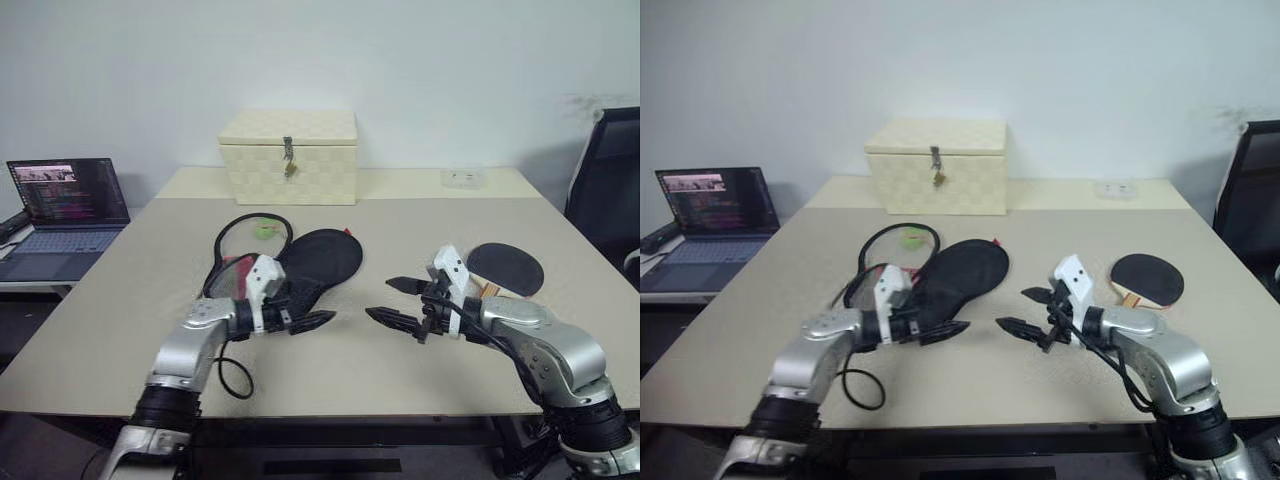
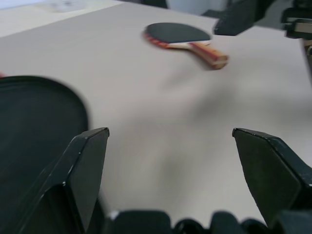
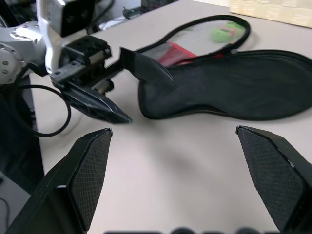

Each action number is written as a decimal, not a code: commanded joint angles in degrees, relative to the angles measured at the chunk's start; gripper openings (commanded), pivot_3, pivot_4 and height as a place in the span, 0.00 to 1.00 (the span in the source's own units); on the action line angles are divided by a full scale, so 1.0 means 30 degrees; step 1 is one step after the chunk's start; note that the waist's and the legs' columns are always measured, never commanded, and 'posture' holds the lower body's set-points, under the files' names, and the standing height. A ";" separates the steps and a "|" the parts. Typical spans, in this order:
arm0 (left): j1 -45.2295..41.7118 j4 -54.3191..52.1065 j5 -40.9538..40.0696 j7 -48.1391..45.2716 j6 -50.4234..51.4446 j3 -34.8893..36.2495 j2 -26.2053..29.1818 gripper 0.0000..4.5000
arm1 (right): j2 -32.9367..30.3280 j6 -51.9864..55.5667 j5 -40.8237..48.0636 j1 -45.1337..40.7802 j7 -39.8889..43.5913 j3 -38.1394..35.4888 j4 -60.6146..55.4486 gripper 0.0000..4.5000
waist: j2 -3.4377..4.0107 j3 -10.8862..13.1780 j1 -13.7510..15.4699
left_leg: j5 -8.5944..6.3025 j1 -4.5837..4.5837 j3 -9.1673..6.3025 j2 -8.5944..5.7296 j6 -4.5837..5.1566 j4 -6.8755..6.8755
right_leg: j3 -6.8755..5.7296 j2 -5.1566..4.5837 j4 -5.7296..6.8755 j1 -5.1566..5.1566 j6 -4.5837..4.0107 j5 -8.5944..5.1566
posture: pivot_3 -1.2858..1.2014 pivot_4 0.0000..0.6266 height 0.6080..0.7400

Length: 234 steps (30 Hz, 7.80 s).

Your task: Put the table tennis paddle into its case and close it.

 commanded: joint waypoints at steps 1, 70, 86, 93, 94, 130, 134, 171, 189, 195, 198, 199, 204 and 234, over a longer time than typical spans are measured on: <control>0.0318 -0.0255 0.0056 0.0829 -0.0474 0.1265 0.1117 0.99 | 0.1170 -0.0119 -0.0377 -0.0864 -0.1161 0.0402 0.0783 1.00 | 0.0000 0.0000 0.0007 | 0.0000 0.0000 0.0004 -0.0004 0.0000 0.0000 | -0.0001 0.0000 -0.0001 -0.0001 0.0001 0.0000 | 0.52 0.24 1.00; 0.3789 -0.2071 -0.1458 0.1680 0.0488 0.3438 0.4519 1.00 | 1.2075 -0.0091 -0.2796 -0.4913 -0.8057 -0.0027 1.2019 0.97 | -0.0007 -0.0004 -0.0300 | 0.0032 0.0010 0.0045 0.0042 -0.0059 -0.0082 | 0.0020 -0.0016 0.0007 -0.0071 -0.0069 0.0036 | 0.52 0.24 1.00; 0.4640 -0.3109 -0.1512 0.2363 0.0615 0.3704 0.4525 1.00 | 1.4375 -0.6273 -0.3650 -0.9649 -0.7787 0.0450 2.1051 0.97 | -0.0016 -0.0010 -0.0394 | 0.0068 0.0188 0.0084 0.0059 -0.0060 -0.0091 | 0.0039 0.0004 0.0012 0.0070 -0.0071 0.0038 | 0.52 0.24 1.00; 0.4701 -0.3133 -0.1459 0.2535 0.0484 0.3614 0.4452 1.00 | 1.4778 -0.6448 -0.3389 -0.9931 -0.7668 0.0140 2.1512 0.97 | -0.0015 -0.0009 -0.0399 | 0.0063 0.0149 0.0082 0.0061 -0.0063 -0.0166 | 0.0042 -0.0001 0.0008 0.0013 -0.0083 0.0038 | 0.52 0.24 1.00; 0.4641 -0.3087 -0.1447 0.2553 0.0466 0.3558 0.4435 1.00 | 1.4813 -0.6356 -0.3221 -0.9957 -0.7722 -0.0056 2.1547 0.93 | -0.0014 -0.0009 -0.0399 | 0.0063 0.0149 0.0081 0.0062 -0.0063 -0.0167 | 0.0042 -0.0001 0.0007 0.0013 -0.0083 0.0038 | 0.52 0.24 1.00; 0.3102 -0.2666 -0.1512 0.2258 0.0375 0.2432 0.3597 1.00 | 0.8981 -0.0156 -0.0901 -0.8589 -0.7317 -0.1901 1.6750 0.00 | -0.0009 -0.0004 -0.0229 | 0.0063 0.0106 0.0054 0.0051 -0.0063 -0.0173 | 0.0028 -0.0011 -0.0015 -0.0001 -0.0088 0.0034 | 0.52 0.24 1.00; 0.2383 -0.2384 -0.1471 0.2044 0.0326 0.2029 0.3320 1.00 | 0.7130 0.1310 -0.0825 -0.8075 -0.6806 -0.2047 1.5026 0.00 | -0.0009 -0.0002 -0.0182 | 0.0063 0.0071 0.0050 0.0029 -0.0063 -0.0163 | 0.0018 -0.0020 -0.0023 -0.0016 -0.0083 0.0034 | 0.52 0.24 1.00; -0.1517 0.0705 -0.0726 -0.0506 -0.1045 -0.0145 0.1934 1.00 | -0.0642 0.6348 -0.0755 -0.3758 -0.5061 -0.3998 0.7545 0.22 | -0.0006 0.0000 -0.0243 | 0.0064 -0.0203 0.0082 0.0022 -0.0058 -0.0103 | 0.0028 0.0023 0.0020 -0.0282 -0.0072 0.0039 | 0.52 0.24 1.00; -0.2696 0.1975 -0.0320 -0.0845 -0.1791 -0.0655 0.0924 1.00 | 0.1028 0.5048 -0.4434 -0.2550 -1.2941 -0.7941 0.5997 1.00 | -0.0008 -0.0002 -0.0162 | 0.0066 -0.0203 0.0104 0.0018 -0.0059 -0.0090 | 0.0046 0.0023 0.0042 -0.0286 -0.0069 0.0042 | 0.52 0.24 1.00; -0.3044 0.2540 -0.0161 -0.0962 -0.2190 -0.0666 0.0827 1.00 | 0.2194 0.4139 -0.4952 -0.2432 -1.3892 -0.7989 0.6703 1.00 | -0.0008 -0.0003 -0.0167 | 0.0066 -0.0201 0.0113 0.0014 -0.0058 -0.0090 | 0.0048 0.0029 0.0047 -0.0288 -0.0067 0.0043 | 0.52 0.24 1.00; -0.2947 0.2520 -0.0110 -0.0955 -0.2285 -0.0571 0.0887 1.00 | 0.2315 0.3782 -0.5187 -0.2371 -1.3791 -0.7551 0.7273 1.00 | -0.0008 -0.0003 -0.0159 | 0.0067 -0.0202 0.0111 0.0014 -0.0057 -0.0088 | 0.0043 0.0034 0.0054 -0.0288 -0.0066 0.0044 | 0.52 0.24 1.00; -0.2907 0.2491 -0.0102 -0.0945 -0.2300 -0.0537 0.0922 1.00 | 0.2307 0.3720 -0.5246 -0.2357 -1.3736 -0.7409 0.7435 1.00 | -0.0008 -0.0003 -0.0156 | 0.0067 -0.0201 0.0113 0.0012 -0.0057 -0.0087 | 0.0043 0.0034 0.0054 -0.0288 -0.0066 0.0044 | 0.52 0.24 1.00; -0.2736 0.2303 -0.0102 -0.0791 -0.2286 -0.0396 0.1037 1.00 | 0.2234 0.3644 -0.5470 -0.2456 -1.3156 -0.6773 0.8070 1.00 | -0.0008 -0.0003 -0.0163 | 0.0067 -0.0200 0.0114 0.0009 -0.0057 -0.0086 | 0.0047 0.0037 0.0056 -0.0288 -0.0065 0.0045 | 0.52 0.24 1.00; -0.3235 0.3238 0.0253 -0.1125 -0.2770 -0.0948 0.0506 1.00 | -0.1794 0.7480 -0.5015 0.2172 -0.9060 -0.6790 0.2019 0.46 | -0.0005 -0.0010 0.0020 | 0.0072 -0.0172 0.0114 -0.0014 -0.0052 -0.0034 | 0.0059 0.0045 0.0161 -0.0280 -0.0052 0.0033 | 0.52 0.24 1.00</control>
